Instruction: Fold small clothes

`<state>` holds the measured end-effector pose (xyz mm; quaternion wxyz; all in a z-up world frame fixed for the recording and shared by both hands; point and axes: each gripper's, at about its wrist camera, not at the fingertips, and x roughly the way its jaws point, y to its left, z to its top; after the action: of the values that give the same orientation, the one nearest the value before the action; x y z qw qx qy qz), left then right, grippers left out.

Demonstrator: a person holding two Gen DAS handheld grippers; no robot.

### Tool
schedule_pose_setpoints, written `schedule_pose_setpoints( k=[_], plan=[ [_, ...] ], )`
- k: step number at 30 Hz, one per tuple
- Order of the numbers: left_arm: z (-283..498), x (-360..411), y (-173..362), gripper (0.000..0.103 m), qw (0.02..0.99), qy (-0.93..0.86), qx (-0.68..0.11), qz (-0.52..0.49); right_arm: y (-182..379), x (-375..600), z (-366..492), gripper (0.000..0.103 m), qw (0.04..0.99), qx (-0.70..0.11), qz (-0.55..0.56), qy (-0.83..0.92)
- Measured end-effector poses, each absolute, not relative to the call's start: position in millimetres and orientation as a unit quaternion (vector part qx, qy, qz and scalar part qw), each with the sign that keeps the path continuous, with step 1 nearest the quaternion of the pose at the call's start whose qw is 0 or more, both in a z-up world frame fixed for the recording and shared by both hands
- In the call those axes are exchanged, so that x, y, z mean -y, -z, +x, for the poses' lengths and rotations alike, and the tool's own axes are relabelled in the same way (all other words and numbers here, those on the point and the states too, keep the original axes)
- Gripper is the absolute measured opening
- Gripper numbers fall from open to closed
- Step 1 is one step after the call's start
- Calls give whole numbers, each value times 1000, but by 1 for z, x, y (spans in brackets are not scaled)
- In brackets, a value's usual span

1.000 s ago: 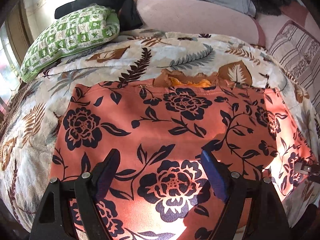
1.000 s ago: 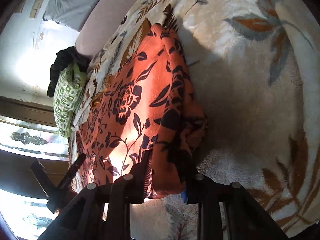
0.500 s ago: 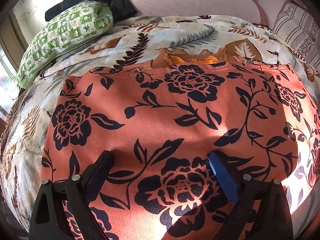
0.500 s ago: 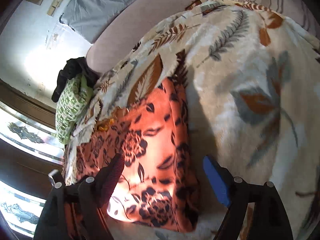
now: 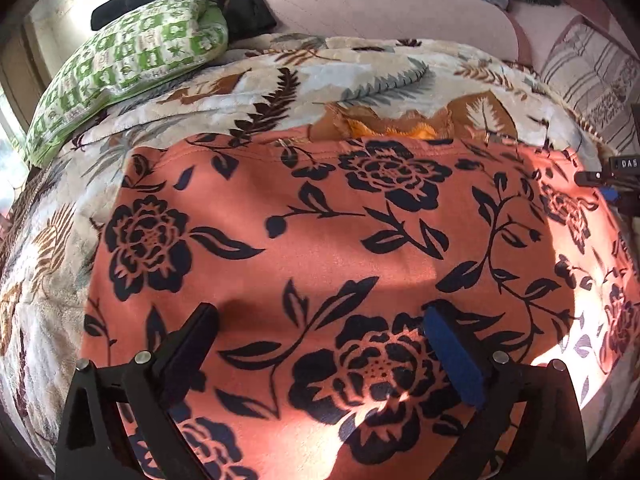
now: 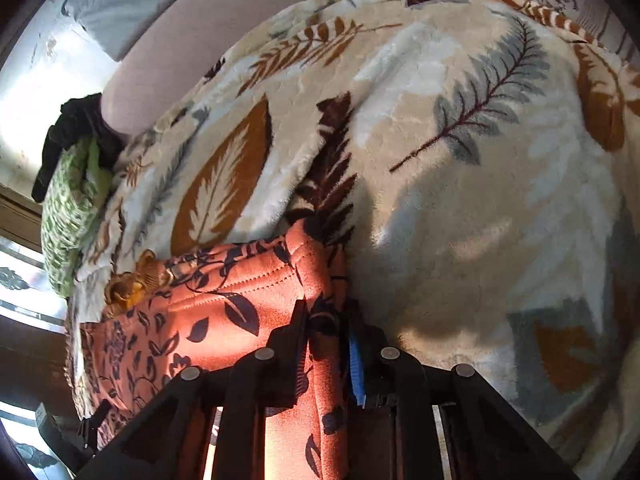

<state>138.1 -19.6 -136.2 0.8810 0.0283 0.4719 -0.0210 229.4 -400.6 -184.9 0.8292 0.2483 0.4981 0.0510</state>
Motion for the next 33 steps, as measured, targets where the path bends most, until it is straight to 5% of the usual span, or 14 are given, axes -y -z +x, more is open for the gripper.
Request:
schedule_pose_setpoints(
  k=[1, 3, 10, 16, 23, 27, 29, 33],
  plan=[
    [131, 8, 126, 102, 889, 17, -458, 12, 174, 397, 223, 51, 837, -494, 230, -44],
    [110, -17, 108, 102, 901, 18, -433, -19, 145, 392, 201, 66, 863, -465, 196, -23],
    [57, -110, 114, 98, 891, 3, -434, -134, 100, 329, 118, 72, 844, -432, 250, -194],
    [55, -133, 148, 13, 857, -5, -489, -160, 179, 291, 101, 75, 797, -523, 256, -159],
    [49, -143, 149, 19, 849, 16, -497, -178, 197, 299, 103, 75, 786, -524, 291, -151],
    [53, -149, 109, 44, 871, 34, -463, -160, 197, 300, 104, 75, 787, -526, 286, -152],
    [71, -154, 89, 68, 887, 45, -435, -149, 196, 300, 103, 75, 785, -525, 291, -154],
    [147, -167, 94, 68, 875, 76, -452, -158, 196, 302, 103, 75, 780, -527, 299, -157]
  ],
)
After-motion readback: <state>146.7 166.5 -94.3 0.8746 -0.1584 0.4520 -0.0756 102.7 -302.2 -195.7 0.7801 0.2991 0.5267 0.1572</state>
